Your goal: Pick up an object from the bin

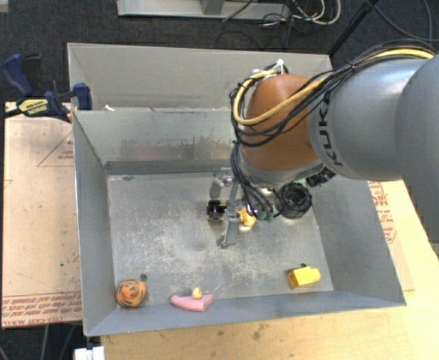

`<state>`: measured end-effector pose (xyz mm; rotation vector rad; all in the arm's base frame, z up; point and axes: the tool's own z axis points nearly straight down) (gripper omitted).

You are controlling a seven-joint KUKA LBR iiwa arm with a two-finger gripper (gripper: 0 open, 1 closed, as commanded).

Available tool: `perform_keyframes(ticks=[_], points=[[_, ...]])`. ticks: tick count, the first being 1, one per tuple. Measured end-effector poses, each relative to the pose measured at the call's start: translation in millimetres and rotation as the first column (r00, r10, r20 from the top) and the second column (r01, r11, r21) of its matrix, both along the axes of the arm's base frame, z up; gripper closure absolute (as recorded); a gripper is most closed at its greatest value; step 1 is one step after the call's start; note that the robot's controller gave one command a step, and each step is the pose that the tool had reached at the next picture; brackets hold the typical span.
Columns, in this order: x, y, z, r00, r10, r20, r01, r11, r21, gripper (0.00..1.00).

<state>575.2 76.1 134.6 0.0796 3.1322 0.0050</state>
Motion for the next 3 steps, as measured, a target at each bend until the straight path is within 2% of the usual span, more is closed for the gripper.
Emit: perform_keyframes(ticks=[1, 2, 3], points=[[28.2, -24.4, -26.0, 1.0, -0.001, -0.007, 0.001, 1.0, -0.001, 0.0], [12.9, -17.6, -34.7, 0.999, -0.045, -0.008, 0.045, 0.999, -0.001, 1.0], [13.0, -18.1, -34.7, 0.999, -0.047, -0.008, 0.047, 0.999, -0.001, 1.0]])
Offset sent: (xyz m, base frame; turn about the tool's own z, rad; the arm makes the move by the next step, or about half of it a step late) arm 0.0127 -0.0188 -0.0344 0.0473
